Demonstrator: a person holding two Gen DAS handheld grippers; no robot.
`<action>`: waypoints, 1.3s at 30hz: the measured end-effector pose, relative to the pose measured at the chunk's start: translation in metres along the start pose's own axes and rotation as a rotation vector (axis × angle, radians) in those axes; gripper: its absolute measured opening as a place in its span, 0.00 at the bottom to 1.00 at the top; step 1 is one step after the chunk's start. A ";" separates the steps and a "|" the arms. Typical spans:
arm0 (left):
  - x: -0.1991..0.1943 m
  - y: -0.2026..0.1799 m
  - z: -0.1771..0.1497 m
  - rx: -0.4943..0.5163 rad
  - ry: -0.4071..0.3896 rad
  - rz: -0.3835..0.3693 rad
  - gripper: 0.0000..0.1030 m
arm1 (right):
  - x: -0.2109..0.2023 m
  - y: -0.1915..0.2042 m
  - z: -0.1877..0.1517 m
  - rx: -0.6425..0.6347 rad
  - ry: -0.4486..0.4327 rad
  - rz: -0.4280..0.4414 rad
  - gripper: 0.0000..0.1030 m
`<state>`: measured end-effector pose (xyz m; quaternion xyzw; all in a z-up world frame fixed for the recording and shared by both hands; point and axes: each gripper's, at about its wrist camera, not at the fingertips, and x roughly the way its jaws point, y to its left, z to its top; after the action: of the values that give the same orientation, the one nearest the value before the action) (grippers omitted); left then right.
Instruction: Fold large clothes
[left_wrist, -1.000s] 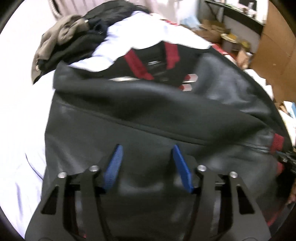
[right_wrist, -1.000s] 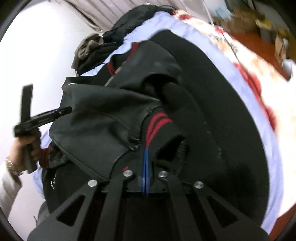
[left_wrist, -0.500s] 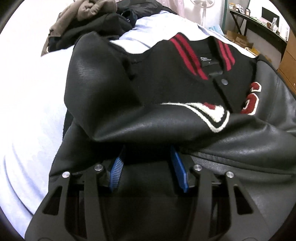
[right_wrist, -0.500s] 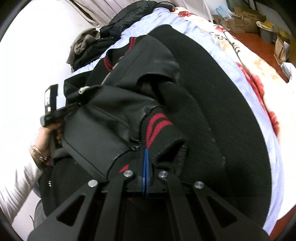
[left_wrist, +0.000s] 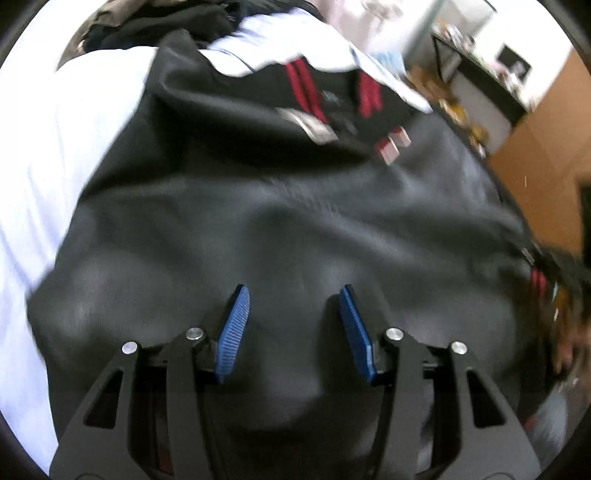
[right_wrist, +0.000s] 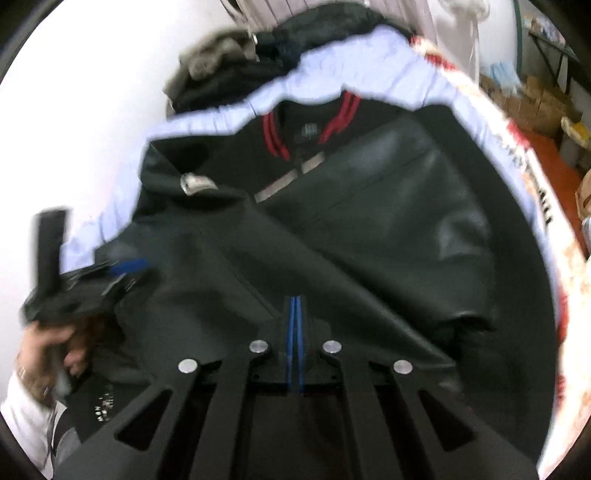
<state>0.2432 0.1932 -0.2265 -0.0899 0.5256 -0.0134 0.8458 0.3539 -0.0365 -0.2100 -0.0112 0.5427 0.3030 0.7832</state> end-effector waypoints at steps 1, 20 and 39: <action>-0.002 -0.007 -0.010 0.037 0.007 0.030 0.49 | 0.012 -0.003 -0.008 0.021 0.043 0.010 0.02; -0.087 -0.027 -0.076 0.059 0.050 0.097 0.52 | -0.104 -0.001 -0.087 -0.032 -0.013 0.121 0.16; -0.131 0.037 -0.226 -0.123 -0.010 -0.105 0.67 | -0.161 -0.114 -0.256 0.153 -0.048 0.203 0.34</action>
<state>-0.0194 0.2136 -0.2133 -0.1690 0.5160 -0.0249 0.8394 0.1570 -0.2931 -0.2124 0.1107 0.5437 0.3386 0.7599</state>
